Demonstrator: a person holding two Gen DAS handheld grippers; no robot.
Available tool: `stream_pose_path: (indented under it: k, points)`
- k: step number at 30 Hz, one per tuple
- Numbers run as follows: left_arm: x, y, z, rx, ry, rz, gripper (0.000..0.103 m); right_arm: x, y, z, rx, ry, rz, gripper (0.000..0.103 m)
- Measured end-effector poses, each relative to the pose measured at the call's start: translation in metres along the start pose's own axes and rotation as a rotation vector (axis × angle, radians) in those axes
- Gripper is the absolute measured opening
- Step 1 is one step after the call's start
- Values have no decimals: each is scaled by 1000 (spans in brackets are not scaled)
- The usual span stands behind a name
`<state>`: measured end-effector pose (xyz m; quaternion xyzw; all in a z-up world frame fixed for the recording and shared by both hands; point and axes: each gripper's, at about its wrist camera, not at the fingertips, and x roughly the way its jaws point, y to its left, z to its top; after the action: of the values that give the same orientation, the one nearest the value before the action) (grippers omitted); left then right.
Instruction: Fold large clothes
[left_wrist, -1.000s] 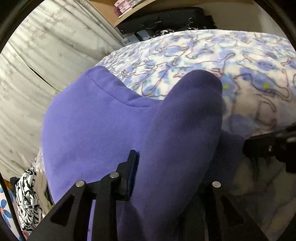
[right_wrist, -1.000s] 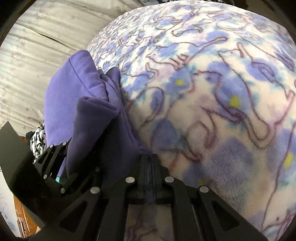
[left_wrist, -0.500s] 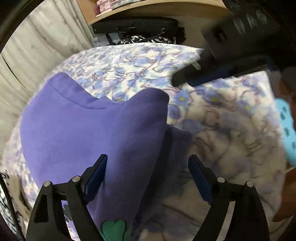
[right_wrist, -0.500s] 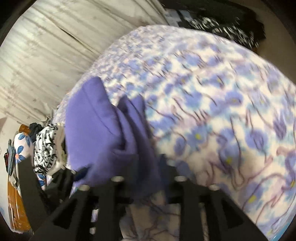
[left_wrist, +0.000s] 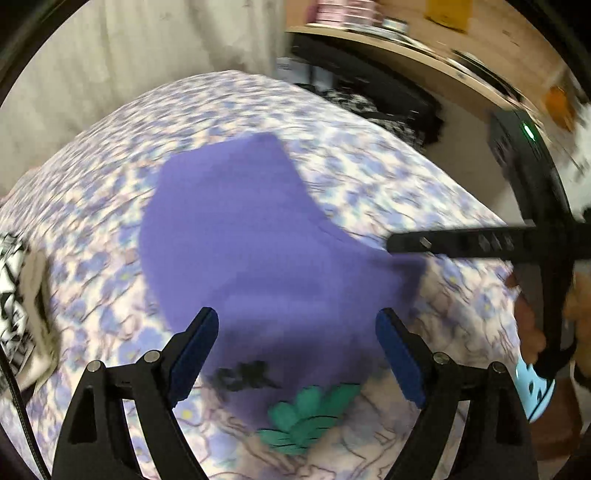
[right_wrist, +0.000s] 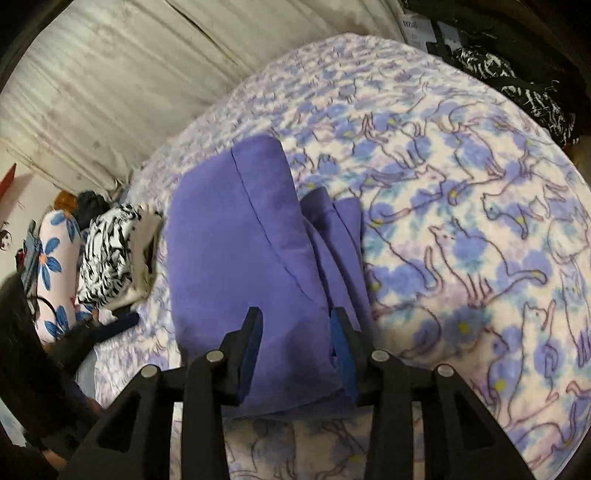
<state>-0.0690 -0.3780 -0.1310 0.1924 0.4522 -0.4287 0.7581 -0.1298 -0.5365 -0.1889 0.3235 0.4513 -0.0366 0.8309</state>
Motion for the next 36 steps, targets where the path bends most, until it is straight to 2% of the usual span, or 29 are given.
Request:
stream_pose_path:
  k: [7, 16, 20, 27, 35, 36]
  points:
    - [2, 44, 12, -123, 2, 48, 86, 13, -8, 1, -3, 50, -40, 38]
    - [29, 79, 24, -173, 35, 108, 86, 35, -16, 2, -6, 123, -22, 38]
    - [35, 96, 34, -189, 22, 134, 86, 44, -20, 2, -16, 161, -5, 38]
    - [51, 127, 53, -261, 7, 129, 86, 51, -21, 3, -31, 192, 60, 38]
    - [82, 145, 64, -340, 10, 83, 85, 65, -15, 6, -66, 209, 75, 38]
    - [86, 146, 66, -346, 8, 76, 82, 64, -14, 4, -77, 206, 68, 32]
